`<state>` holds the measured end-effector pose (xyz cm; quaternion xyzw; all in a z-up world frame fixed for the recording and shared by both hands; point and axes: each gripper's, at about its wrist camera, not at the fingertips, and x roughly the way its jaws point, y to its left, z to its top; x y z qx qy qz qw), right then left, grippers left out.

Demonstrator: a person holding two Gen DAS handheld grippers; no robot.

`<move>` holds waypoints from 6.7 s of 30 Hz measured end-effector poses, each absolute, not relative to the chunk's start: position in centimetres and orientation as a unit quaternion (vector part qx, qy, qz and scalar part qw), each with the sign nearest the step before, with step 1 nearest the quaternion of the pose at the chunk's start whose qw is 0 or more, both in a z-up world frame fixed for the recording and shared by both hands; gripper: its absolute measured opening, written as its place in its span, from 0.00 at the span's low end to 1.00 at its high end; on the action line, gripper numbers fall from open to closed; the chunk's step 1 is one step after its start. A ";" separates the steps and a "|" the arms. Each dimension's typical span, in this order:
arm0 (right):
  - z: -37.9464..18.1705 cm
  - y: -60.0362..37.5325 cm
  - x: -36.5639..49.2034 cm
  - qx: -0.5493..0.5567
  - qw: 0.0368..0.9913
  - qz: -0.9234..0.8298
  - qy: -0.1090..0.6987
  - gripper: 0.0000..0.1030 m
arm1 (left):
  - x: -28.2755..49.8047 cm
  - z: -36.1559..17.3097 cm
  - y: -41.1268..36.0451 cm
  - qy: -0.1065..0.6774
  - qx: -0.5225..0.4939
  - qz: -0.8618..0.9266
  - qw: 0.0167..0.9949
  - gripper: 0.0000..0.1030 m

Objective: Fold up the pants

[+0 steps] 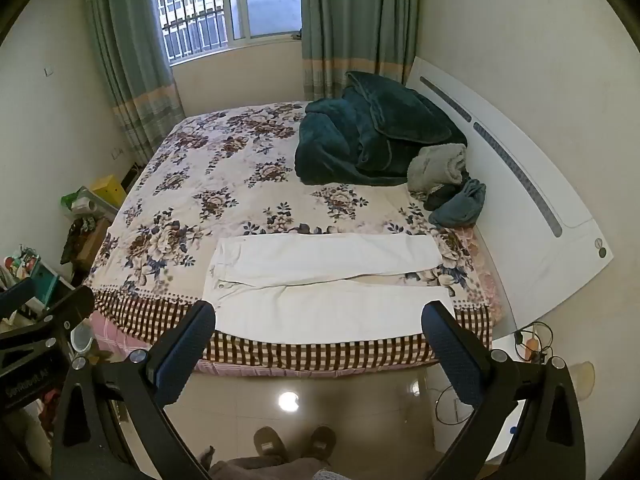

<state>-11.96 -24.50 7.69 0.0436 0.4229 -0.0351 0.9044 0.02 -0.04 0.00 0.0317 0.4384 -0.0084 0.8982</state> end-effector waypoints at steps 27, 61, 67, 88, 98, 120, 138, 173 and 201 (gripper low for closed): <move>7.8 -24.4 -12.1 0.040 0.904 -0.040 0.425 1.00 | 0.0 0.0 0.0 0.429 0.023 -0.012 0.903 1.00; 10.5 -25.7 -10.4 0.044 0.907 -0.039 0.417 1.00 | 1.2 1.0 -1.1 0.419 0.023 -0.013 0.908 1.00; 11.1 -26.0 -9.9 0.045 0.909 -0.040 0.413 1.00 | 2.1 1.4 -1.9 0.417 0.022 -0.014 0.909 1.00; 11.2 -25.9 -10.4 0.047 0.910 -0.035 0.409 1.00 | 2.3 2.9 -1.9 0.413 0.019 -0.015 0.910 1.00; 9.5 -27.8 -10.2 0.058 0.909 -0.031 0.411 1.00 | 4.4 3.5 -3.4 0.402 0.020 0.009 0.916 1.00; -12.1 -41.7 13.9 0.165 0.828 -0.168 0.509 1.00 | 27.0 -14.3 -6.2 0.486 0.036 0.098 0.868 1.00; -42.9 -48.9 44.5 0.265 0.685 -0.276 0.620 1.00 | 53.4 -41.0 -2.7 0.669 -0.038 0.155 0.726 1.00; -62.4 -56.7 53.4 0.333 0.615 -0.303 0.647 0.04 | 47.2 -51.2 4.1 0.646 -0.310 0.187 0.672 0.08; -62.2 -60.7 15.9 0.352 0.573 -0.228 0.704 0.27 | 19.2 -55.4 9.5 0.628 -0.389 0.193 0.646 0.09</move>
